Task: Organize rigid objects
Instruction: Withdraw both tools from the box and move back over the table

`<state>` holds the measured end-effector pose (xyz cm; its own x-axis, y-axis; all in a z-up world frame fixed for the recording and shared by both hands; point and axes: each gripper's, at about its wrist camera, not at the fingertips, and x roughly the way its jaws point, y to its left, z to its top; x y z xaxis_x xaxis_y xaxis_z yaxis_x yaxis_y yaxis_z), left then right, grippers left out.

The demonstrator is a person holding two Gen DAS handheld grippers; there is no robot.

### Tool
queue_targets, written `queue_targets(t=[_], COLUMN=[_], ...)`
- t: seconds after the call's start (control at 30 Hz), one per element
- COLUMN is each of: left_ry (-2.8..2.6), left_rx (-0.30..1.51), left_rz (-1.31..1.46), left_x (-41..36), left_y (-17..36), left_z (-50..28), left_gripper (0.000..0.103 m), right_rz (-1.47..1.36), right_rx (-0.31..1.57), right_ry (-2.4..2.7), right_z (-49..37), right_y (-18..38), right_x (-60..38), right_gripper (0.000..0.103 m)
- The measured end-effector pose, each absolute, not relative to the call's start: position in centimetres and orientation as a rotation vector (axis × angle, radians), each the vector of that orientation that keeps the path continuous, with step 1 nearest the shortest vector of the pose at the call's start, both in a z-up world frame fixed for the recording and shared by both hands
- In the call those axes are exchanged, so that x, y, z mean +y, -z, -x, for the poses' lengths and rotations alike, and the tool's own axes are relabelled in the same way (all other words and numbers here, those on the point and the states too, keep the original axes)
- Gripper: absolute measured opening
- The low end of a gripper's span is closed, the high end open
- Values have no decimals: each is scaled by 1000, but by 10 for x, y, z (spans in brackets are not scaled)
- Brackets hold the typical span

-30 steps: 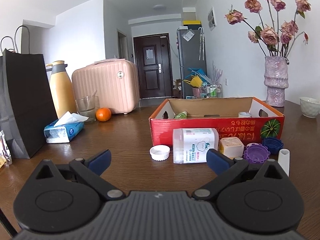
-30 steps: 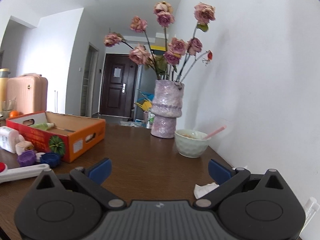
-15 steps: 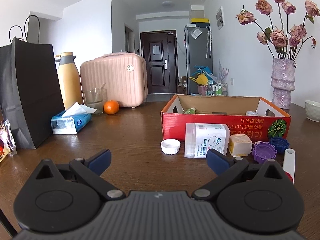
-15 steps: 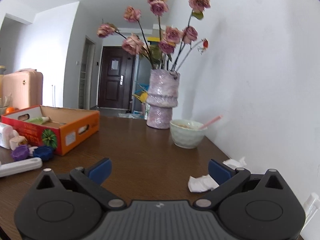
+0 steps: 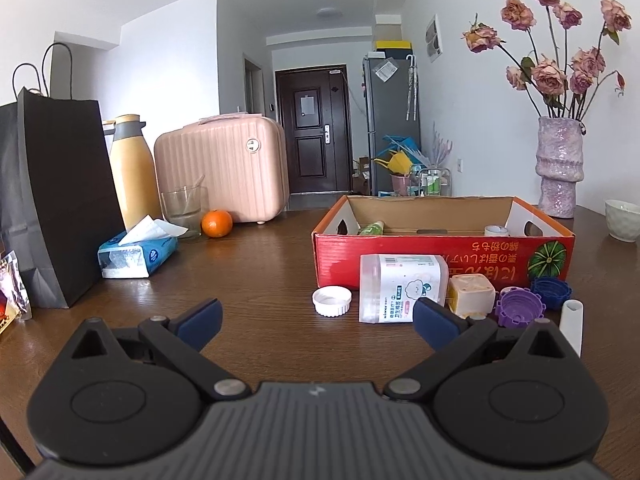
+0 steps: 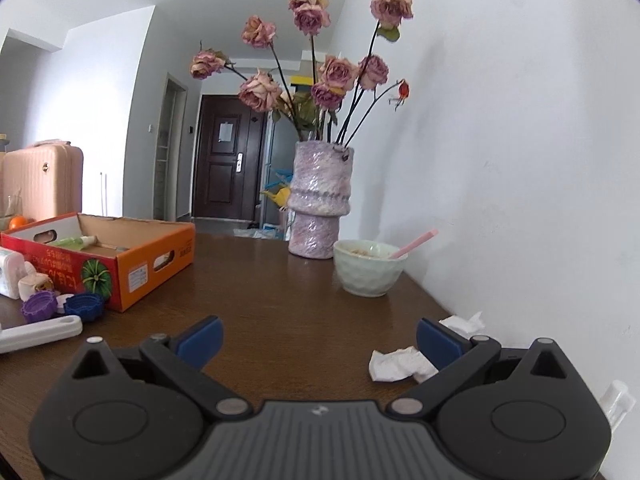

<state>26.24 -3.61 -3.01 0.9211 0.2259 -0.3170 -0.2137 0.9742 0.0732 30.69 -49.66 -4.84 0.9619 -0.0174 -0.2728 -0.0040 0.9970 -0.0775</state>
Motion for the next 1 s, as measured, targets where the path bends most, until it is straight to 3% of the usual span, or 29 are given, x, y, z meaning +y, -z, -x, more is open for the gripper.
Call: queue_targets(t=[1.0], left_ry=[-179], left_rx=[374], left_rz=[-25], left_x=[-47], left_y=[29], left_z=[-266], left_gripper=[103], right_rz=[26], right_rx=[242], right_ry=[-8], right_z=[-299], right_y=[39], right_x=[-491], right_gripper=[103])
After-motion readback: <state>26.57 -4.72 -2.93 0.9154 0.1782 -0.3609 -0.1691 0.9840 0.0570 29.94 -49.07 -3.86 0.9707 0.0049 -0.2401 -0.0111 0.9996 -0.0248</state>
